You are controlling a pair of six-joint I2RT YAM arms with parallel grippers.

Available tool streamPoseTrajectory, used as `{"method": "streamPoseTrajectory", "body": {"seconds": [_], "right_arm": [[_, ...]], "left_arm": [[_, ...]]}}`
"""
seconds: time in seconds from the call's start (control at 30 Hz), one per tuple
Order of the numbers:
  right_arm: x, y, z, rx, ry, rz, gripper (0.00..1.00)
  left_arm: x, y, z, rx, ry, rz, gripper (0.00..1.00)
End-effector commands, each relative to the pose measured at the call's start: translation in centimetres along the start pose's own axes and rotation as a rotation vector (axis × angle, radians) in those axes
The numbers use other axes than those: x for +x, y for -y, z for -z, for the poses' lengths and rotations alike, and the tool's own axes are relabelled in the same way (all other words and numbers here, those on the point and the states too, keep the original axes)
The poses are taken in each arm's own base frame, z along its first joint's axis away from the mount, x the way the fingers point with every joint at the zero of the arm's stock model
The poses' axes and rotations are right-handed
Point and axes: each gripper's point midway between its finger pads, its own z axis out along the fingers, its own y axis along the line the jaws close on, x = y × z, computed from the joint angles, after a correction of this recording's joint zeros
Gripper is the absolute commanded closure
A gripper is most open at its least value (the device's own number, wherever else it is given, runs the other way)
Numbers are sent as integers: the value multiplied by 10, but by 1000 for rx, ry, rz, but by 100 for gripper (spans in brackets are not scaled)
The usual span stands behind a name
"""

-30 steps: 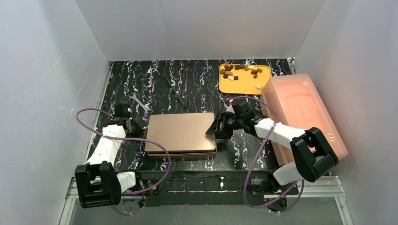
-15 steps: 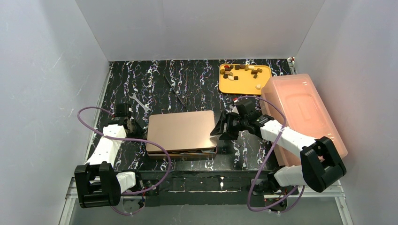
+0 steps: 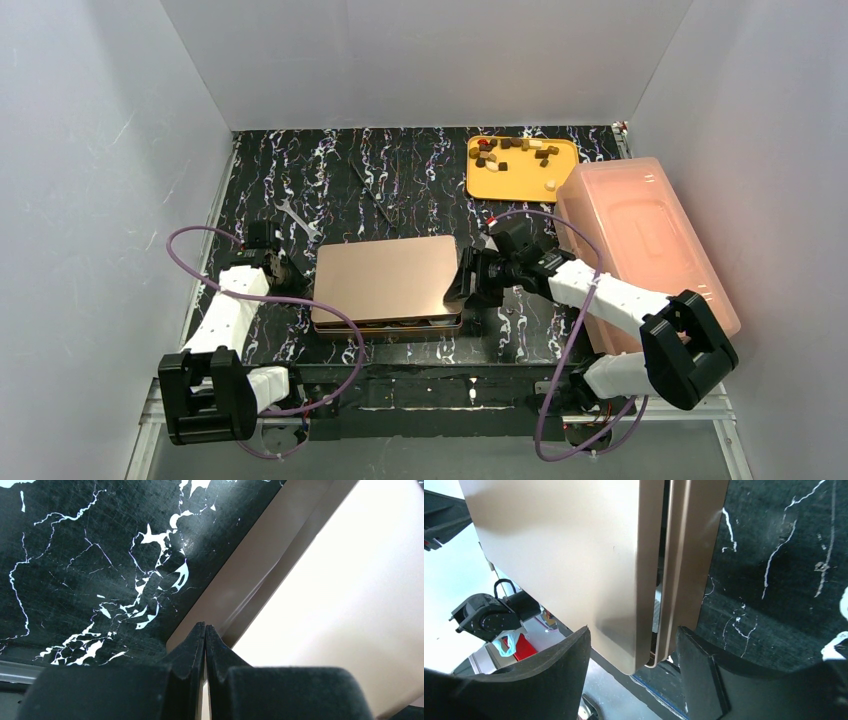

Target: Pack the chocolate

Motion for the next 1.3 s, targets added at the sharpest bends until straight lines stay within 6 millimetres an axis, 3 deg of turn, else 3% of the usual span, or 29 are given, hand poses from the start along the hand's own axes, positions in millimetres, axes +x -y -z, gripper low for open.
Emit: {"method": "streamPoseTrajectory", "body": {"seconds": [0.0,0.17,0.5,0.9,1.1,1.27], "right_arm": [[3,-2,-4,29,7,21,32],[13,0,-4,72,4,44,38],[25,7,1,122,12,75,38],[7,-18,31,133,63,154,27],[-34,-57,50,145,149,290,24],[-81,-110,32,68,178,405,24]], "left_arm": [[3,3,15,24,3,-38,100],[5,5,23,39,10,-44,100],[3,0,36,12,48,2,99],[-10,-9,66,-27,167,16,92],[6,2,87,43,168,-4,95],[43,7,86,93,120,-26,100]]}}
